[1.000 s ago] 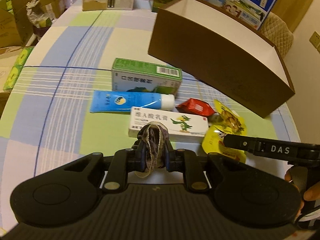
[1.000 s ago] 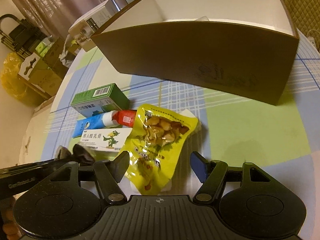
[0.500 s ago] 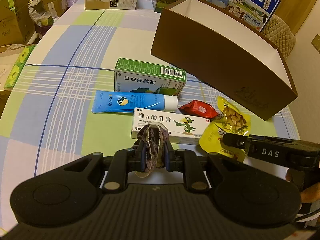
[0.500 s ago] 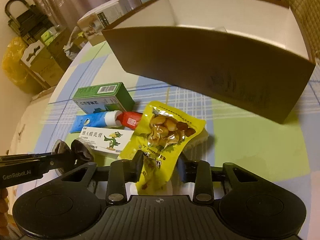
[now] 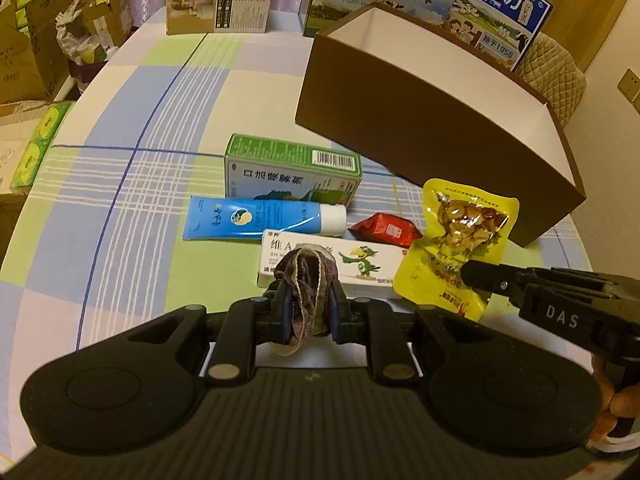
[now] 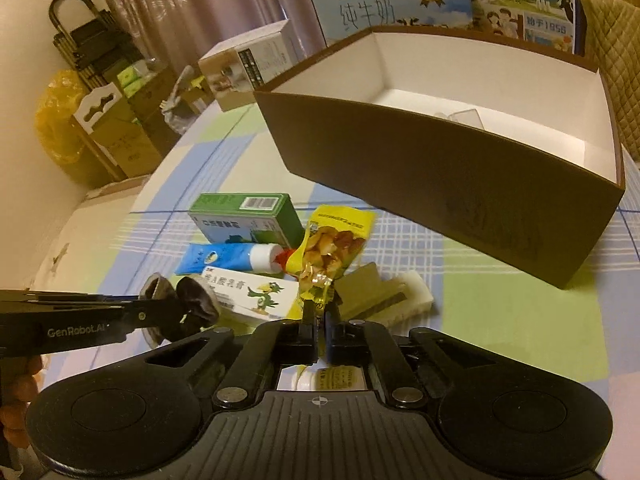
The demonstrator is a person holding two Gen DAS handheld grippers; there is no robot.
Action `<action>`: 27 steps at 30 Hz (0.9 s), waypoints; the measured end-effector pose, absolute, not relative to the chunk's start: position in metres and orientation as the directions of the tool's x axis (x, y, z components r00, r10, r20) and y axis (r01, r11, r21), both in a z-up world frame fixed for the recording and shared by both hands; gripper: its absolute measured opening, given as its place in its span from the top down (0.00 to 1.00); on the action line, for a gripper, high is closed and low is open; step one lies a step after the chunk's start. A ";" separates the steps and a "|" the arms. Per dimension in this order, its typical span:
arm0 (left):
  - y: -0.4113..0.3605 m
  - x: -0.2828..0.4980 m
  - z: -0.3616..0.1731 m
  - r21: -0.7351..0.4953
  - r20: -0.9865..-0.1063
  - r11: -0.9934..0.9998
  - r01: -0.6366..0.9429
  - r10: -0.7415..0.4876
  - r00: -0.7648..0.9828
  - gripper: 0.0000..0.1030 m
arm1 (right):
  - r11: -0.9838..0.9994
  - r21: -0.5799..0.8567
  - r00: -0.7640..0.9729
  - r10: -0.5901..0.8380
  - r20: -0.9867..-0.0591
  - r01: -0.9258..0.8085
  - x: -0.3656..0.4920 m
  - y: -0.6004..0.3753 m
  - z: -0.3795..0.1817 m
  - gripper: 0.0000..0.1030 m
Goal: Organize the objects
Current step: 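Grasp the yellow snack packet with the right tool while the left holds the scrunchie, then lift the yellow packet with the right tool while the left holds the scrunchie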
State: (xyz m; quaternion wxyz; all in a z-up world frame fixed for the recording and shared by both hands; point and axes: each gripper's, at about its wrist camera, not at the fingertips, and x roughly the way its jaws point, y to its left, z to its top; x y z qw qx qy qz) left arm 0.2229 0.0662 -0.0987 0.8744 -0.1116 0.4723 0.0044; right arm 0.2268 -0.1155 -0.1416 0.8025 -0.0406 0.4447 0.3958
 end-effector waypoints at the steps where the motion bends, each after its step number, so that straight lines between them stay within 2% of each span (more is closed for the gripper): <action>1: 0.066 0.223 -0.097 -0.192 -0.824 0.975 -0.111 -0.099 0.557 0.86 | 0.681 0.293 0.293 0.607 -0.739 -0.671 0.226 -0.117 -0.139 1.00; 9: 0.057 0.225 -0.079 -0.188 -0.803 0.979 -0.080 -0.107 0.587 0.86 | 0.677 0.309 0.312 0.632 -0.709 -0.668 0.222 -0.128 -0.121 1.00; 13: 0.056 0.225 -0.078 -0.190 -0.800 0.979 -0.079 -0.108 0.590 0.86 | 0.699 0.305 0.292 0.596 -0.748 -0.647 0.224 -0.129 -0.128 1.00; 16: 0.057 0.222 -0.082 -0.192 -0.809 0.977 -0.088 -0.107 0.578 0.86 | 0.691 0.231 0.268 0.533 -0.802 -0.685 0.223 -0.122 -0.137 1.00; 19: 0.061 0.219 -0.089 -0.193 -0.819 0.975 -0.106 -0.100 0.565 0.86 | 0.691 0.280 0.226 0.545 -0.807 -0.666 0.224 -0.123 -0.146 0.98; 22: 0.069 0.216 -0.094 -0.188 -0.828 0.974 -0.127 -0.087 0.554 0.86 | 0.691 0.360 0.177 0.576 -0.798 -0.627 0.225 -0.123 -0.153 0.73; 23: 0.071 0.214 -0.095 -0.186 -0.829 0.974 -0.132 -0.084 0.553 0.86 | 0.691 0.384 0.167 0.588 -0.792 -0.612 0.224 -0.122 -0.156 0.58; 24: 0.074 0.213 -0.097 -0.184 -0.831 0.973 -0.138 -0.079 0.551 0.86 | 0.689 0.393 0.158 0.591 -0.791 -0.610 0.223 -0.122 -0.157 0.52; 27: 0.084 0.208 -0.100 -0.180 -0.837 0.971 -0.155 -0.068 0.543 0.86 | 0.684 0.367 0.155 0.575 -0.803 -0.631 0.218 -0.114 -0.161 0.51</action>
